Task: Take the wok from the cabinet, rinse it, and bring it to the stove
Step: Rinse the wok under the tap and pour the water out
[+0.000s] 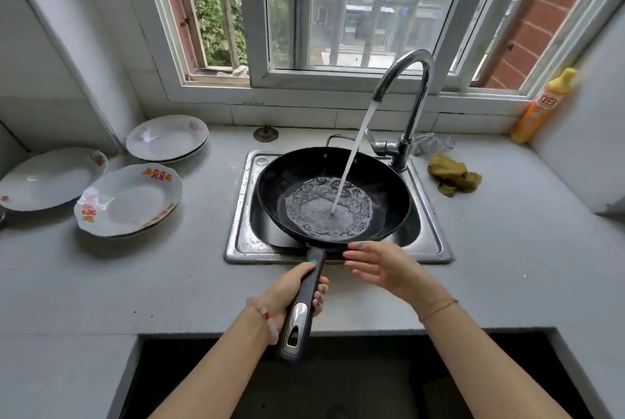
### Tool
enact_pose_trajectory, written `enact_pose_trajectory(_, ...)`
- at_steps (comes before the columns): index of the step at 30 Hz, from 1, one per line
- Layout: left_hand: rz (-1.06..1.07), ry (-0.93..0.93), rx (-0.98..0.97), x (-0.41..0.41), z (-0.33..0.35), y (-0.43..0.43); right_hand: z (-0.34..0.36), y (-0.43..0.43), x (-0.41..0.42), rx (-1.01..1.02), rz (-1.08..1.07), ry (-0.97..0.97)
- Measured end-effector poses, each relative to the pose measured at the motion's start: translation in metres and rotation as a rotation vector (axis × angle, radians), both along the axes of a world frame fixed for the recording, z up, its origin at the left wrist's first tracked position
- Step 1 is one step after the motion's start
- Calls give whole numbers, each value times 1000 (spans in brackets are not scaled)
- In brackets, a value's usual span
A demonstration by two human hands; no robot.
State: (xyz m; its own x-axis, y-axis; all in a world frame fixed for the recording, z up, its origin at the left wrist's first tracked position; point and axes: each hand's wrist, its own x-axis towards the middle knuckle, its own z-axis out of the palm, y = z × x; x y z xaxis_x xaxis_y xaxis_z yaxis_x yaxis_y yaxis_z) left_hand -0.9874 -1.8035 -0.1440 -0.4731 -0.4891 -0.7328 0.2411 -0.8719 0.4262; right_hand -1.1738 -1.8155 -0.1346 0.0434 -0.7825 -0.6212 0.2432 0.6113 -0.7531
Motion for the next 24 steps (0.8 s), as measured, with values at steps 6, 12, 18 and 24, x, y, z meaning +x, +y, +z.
enact_pose_trajectory(6,31,-77,-75,-16,-3,1,24,-28,-43,-149,-135,160)
enact_pose_trajectory(12,109,-58,-38,-30,-5,8,29,-101,-59,-261,-106,184)
enact_pose_trajectory(18,177,-13,74,-37,-3,2,32,-186,-60,-353,-46,287)
enact_pose_trajectory(24,272,-240,-69,-30,3,-6,20,-235,-71,-519,240,791)
